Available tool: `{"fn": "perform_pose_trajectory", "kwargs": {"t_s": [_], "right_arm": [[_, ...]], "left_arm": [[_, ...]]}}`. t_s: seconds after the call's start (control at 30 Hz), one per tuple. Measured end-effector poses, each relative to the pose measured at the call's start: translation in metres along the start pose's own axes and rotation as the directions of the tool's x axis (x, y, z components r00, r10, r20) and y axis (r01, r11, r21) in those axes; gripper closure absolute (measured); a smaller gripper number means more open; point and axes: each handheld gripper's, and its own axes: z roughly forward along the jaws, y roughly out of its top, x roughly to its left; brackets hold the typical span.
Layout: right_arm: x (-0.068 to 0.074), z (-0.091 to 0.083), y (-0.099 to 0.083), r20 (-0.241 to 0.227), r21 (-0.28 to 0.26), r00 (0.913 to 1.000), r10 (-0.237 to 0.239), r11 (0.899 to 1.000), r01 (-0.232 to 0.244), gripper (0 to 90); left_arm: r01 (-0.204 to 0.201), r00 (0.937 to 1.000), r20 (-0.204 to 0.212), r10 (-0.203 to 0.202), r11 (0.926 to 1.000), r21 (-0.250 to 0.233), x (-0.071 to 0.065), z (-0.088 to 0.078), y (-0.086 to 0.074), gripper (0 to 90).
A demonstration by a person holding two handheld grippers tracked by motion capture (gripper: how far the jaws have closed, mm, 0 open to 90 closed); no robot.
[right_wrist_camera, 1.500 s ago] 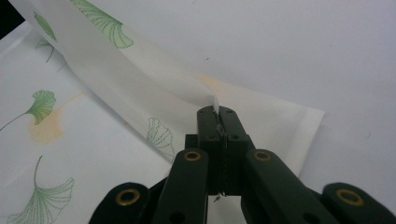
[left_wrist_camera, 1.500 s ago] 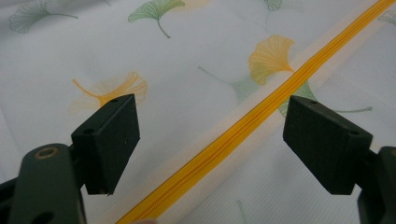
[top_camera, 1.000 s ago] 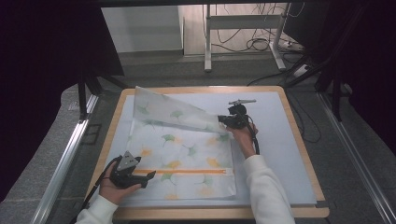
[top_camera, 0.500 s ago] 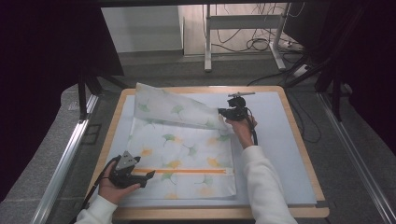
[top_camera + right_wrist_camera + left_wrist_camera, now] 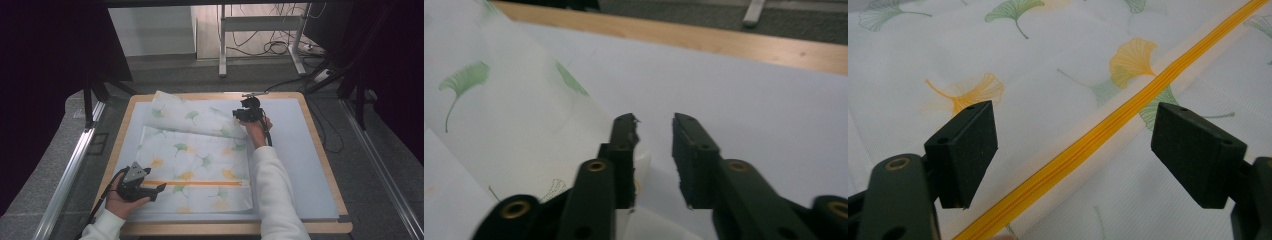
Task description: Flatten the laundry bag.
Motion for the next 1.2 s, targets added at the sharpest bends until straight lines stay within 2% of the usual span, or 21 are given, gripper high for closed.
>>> {"fn": "perform_pose_trajectory", "kwargs": {"t_s": [0.13, 0.23, 0.33, 0.47, 0.53, 0.6, 0.7, 0.8, 0.93, 1.03, 1.2], "right_arm": [[-0.003, -0.013, 0.001, 0.016, -0.059, 0.9996, 0.021, 0.998, -0.021, 61.3], [0.000, -0.028, 0.000, 0.011, -0.099, 0.9999, 0.010, 0.995, -0.009, 60.0], [0.006, -0.040, -0.001, 0.002, -0.108, 0.9997, -0.026, 0.994, 0.026, 60.3], [0.021, -0.051, -0.007, -0.071, -0.091, 0.9937, -0.086, 0.993, 0.080, 73.8], [0.030, -0.053, -0.012, -0.109, -0.063, 0.9864, -0.123, 0.991, 0.117, 83.1], [0.036, -0.051, -0.017, -0.133, -0.032, 0.9791, -0.154, 0.988, 0.151, 87.6], [0.042, -0.045, -0.021, -0.154, 0.011, 0.9729, -0.172, 0.984, 0.176, 89.1], [0.044, -0.031, -0.021, -0.146, 0.039, 0.9741, -0.172, 0.983, 0.180, 89.1], [0.042, -0.004, -0.020, -0.127, 0.089, 0.9795, -0.156, 0.982, 0.168, 89.1], [0.036, 0.021, -0.018, -0.108, 0.107, 0.9883, -0.108, 0.987, 0.120, 89.1], [0.028, 0.041, -0.013, -0.077, 0.109, 0.9954, -0.057, 0.992, 0.065, 89.2]], "left_arm": [[-0.001, 1.0000, 0.002, 0.001, 1.0000, 0.000, 0.000, 0.000, 0.000, 18.1], [-0.005, 1.0000, 0.002, 0.005, 1.0000, 0.002, -0.001, 0.001, 0.001, 18.1], [-0.005, 1.0000, 0.001, 0.005, 1.0000, 0.000, -0.001, 0.001, 0.001, 18.1], [-0.006, 1.0000, 0.000, 0.006, 1.0000, 0.002, -0.001, 0.001, 0.001, 18.1], [-0.004, 1.0000, -0.001, 0.004, 1.0000, 0.000, -0.001, 0.001, 0.001, 18.1], [-0.005, 1.0000, 0.000, 0.005, 1.0000, 0.002, -0.002, 0.001, 0.001, 18.1], [-0.007, 1.0000, -0.001, 0.007, 1.0000, 0.004, -0.002, 0.002, 0.002, 18.1], [-0.006, 1.0000, -0.001, 0.006, 1.0000, 0.002, -0.002, 0.002, 0.002, 18.1], [-0.008, 1.0000, 0.001, 0.008, 1.0000, 0.003, -0.002, 0.002, 0.002, 18.1], [-0.007, 1.0000, 0.001, 0.007, 1.0000, -0.001, -0.002, 0.001, 0.002, 18.1], [-0.008, 0.9999, 0.010, 0.008, 1.0000, -0.002, -0.001, 0.001, 0.002, 18.1]]}}
